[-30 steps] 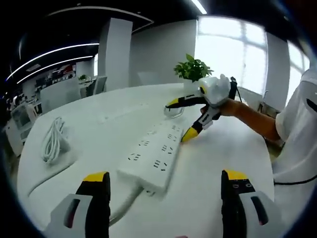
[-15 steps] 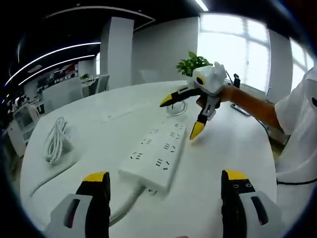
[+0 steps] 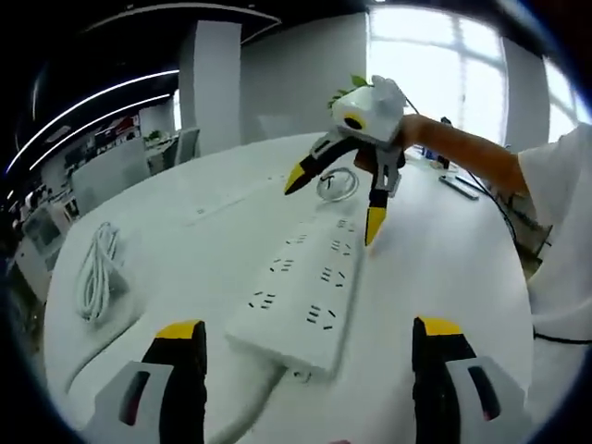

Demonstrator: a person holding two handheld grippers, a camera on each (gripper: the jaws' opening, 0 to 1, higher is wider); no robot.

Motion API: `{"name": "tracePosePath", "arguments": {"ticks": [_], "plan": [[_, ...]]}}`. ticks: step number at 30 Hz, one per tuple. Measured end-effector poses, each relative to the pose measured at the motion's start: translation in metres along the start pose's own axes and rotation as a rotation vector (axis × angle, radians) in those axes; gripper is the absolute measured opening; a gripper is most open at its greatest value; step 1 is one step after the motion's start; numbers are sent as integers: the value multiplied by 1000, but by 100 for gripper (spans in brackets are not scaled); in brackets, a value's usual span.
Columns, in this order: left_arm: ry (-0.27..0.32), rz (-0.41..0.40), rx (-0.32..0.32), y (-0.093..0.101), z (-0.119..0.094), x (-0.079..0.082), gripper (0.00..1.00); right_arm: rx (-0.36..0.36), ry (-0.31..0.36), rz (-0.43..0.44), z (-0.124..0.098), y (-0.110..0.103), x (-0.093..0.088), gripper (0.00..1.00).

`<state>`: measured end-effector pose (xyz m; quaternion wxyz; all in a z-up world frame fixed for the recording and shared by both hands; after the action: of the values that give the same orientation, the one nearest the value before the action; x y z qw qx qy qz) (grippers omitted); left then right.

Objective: Straighten the power strip on the desk, plug the charger into it

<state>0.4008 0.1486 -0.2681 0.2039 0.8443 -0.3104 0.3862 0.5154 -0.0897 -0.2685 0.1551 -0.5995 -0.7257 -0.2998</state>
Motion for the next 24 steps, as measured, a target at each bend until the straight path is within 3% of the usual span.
{"name": "tracePosePath", "arguments": {"ticks": [13, 16, 19, 22, 24], "plan": [[-104, 77, 1, -10, 26, 20, 90, 9, 14, -6, -9, 5, 0, 85], [-116, 77, -16, -16, 30, 30, 86, 8, 13, 1, -10, 5, 0, 85], [-167, 91, -34, -22, 36, 39, 83, 4, 5, -1, -13, 6, 1, 85], [-236, 165, -22, -26, 41, 44, 84, -1, 0, -3, -13, 11, 2, 85], [-244, 164, -26, -27, 45, 46, 85, -5, -5, -5, -13, 13, 1, 85]]}}
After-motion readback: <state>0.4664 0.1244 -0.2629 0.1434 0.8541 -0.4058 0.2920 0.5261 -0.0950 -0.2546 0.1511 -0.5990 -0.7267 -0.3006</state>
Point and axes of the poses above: the point that each gripper's makers call its tool centre point, and the gripper's own axes: z roughly forward along the fingers, y roughly to its right, x roughly out of its top, the point moved 10 cm from there along -z, roughly backward along the fingers, and after that the axes turned 4 degrees about -z, right-handed, at the moved point
